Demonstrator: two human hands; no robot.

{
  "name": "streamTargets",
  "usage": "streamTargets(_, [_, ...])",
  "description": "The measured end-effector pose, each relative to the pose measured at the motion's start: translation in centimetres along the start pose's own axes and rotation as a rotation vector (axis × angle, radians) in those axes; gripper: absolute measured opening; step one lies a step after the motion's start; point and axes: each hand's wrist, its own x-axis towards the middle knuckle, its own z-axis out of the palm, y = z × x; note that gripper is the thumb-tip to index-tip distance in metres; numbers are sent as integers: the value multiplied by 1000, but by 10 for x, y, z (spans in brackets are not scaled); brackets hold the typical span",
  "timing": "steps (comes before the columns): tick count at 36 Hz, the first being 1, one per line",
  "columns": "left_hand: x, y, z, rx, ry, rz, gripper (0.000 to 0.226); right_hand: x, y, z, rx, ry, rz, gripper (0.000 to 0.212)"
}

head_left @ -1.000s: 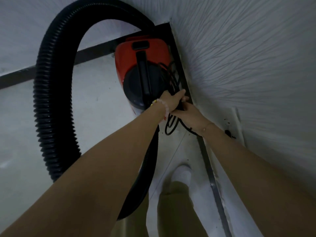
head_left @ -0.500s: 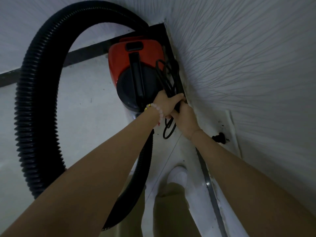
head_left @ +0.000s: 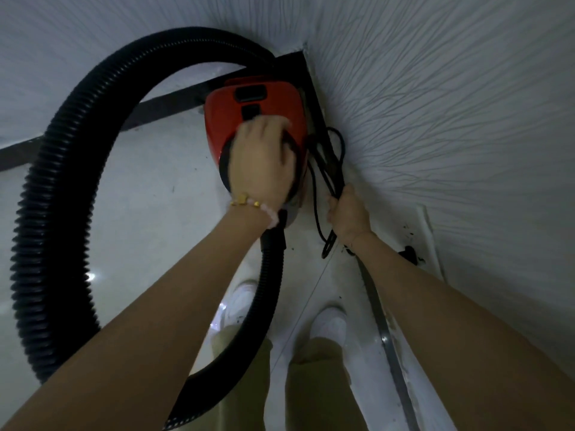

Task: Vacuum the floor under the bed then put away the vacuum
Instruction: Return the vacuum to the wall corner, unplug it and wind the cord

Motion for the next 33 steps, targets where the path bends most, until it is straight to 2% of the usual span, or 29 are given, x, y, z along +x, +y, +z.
streamTargets(2, [5, -20, 2, 137, -21, -74, 46, 4, 4, 2, -19, -7, 8, 10])
streamTargets(5, [7, -30, 8, 7, -168, -228, 64, 14, 14, 4, -11, -37, 80, 10])
streamTargets(6, [7, -29, 11, -49, -179, -242, 65, 18, 17, 5, -17, -65, 105, 4])
streamTargets(9, [3, -24, 17, -101, -158, -264, 64, 29, 22, 8, -57, -179, 155, 35])
streamTargets(13, [0, -26, 21, -116, -100, -259, 62, 38, 14, 11, 20, -362, 235, 31])
streamTargets(19, [0, -32, 25, -131, -92, -203, 62, 62, 1, 21, 42, -212, 250, 33])
streamTargets(25, [0, -35, 29, -132, -53, -194, 63, 78, 7, 36, 31, -226, 336, 35])
streamTargets(27, [0, -36, 30, -137, -47, -194, 63, 78, 6, 38, -79, -285, 358, 39])
streamTargets(31, [0, -36, 31, -135, -41, -191, 63, 77, 7, 39, -299, -406, 395, 64])
streamTargets(33, [0, -37, 32, -132, -34, -180, 63, 79, 11, 39, -365, -428, 392, 69])
